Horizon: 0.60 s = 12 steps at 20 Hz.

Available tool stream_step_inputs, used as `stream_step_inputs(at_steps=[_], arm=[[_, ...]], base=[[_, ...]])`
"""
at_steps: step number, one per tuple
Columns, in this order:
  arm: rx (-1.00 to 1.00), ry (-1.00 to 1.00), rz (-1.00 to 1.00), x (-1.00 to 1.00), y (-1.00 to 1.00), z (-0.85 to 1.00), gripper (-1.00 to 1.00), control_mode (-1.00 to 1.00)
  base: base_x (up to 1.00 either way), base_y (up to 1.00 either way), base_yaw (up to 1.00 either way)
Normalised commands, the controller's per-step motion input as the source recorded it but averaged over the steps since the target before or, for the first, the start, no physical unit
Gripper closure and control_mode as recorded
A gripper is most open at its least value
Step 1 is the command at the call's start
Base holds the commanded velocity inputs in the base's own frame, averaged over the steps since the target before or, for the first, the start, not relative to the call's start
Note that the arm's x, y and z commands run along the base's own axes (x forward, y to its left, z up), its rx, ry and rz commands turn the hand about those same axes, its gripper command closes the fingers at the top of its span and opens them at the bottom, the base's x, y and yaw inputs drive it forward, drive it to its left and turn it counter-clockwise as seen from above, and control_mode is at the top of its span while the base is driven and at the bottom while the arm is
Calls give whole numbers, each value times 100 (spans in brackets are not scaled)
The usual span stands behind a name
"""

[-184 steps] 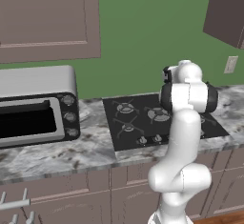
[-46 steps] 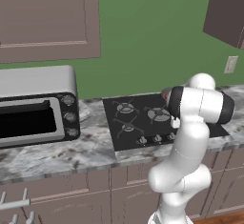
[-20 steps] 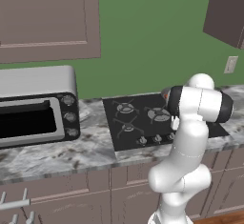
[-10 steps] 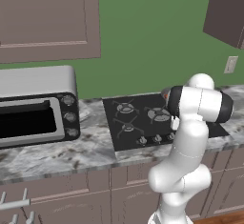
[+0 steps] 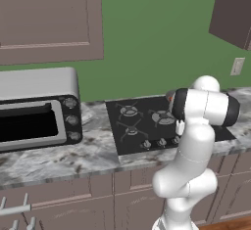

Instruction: Put the carrot and eggplant in the pan. Then turn on the rear right burner and set the heat to medium.

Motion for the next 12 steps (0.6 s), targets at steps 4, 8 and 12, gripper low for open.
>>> stream_step_inputs(at_steps=[4,8,12], arm=[[0,0,36,0,0,-3,100,-100],[0,0,36,0,-8,-4,100,-100],[2,0,35,-1,-14,0,100,-100]], base=[[0,0,0],[0,0,0],[0,0,0]])
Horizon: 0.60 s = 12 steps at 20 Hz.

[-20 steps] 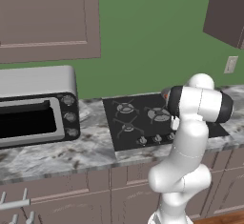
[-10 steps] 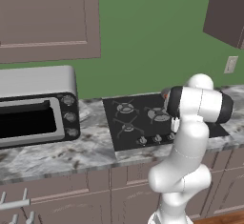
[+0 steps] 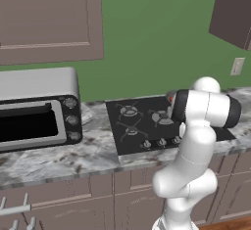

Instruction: Put the carrot and eggplant in the pan. Then turn on the rear right burner and set the heat to medium.

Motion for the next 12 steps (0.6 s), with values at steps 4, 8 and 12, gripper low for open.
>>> stream_step_inputs(at_steps=[4,8,12], arm=[[5,-2,32,0,-28,0,100,-100],[7,-2,32,-1,-26,0,100,-100],[7,-2,30,0,-23,0,100,-100]], base=[[0,0,0],[0,0,0],[0,0,0]])
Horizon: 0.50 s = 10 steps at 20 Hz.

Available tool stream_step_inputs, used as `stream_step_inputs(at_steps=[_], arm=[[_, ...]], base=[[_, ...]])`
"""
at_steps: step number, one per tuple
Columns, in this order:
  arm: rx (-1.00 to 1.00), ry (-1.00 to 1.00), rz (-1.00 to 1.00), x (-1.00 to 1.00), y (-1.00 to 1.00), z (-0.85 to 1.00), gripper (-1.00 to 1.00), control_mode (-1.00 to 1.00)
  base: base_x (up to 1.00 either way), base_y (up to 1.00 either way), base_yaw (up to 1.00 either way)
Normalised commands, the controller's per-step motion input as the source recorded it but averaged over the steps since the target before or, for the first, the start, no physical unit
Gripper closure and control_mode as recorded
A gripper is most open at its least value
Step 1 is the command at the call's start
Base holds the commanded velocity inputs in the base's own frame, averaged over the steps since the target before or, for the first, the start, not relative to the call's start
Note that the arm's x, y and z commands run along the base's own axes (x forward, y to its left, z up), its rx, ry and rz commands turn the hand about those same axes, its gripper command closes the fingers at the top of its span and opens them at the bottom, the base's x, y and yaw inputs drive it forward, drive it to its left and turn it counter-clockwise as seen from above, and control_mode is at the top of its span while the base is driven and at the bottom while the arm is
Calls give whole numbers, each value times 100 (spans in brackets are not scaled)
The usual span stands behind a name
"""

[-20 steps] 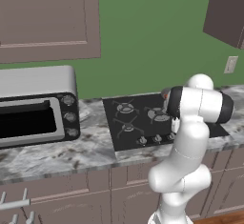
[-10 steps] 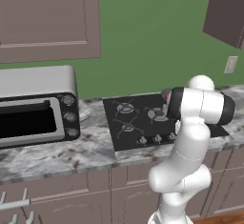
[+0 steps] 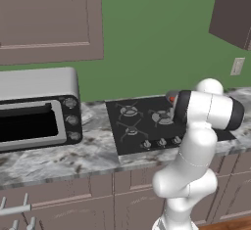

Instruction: Put the carrot and eggplant in the pan. Then turn on the rear right burner and set the heat to medium.

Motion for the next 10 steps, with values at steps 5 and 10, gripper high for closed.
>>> stream_step_inputs(at_steps=[5,10], arm=[[8,0,30,0,-21,0,100,-100],[5,0,28,0,-16,-5,100,-100]], base=[[0,0,0],[0,0,0]])
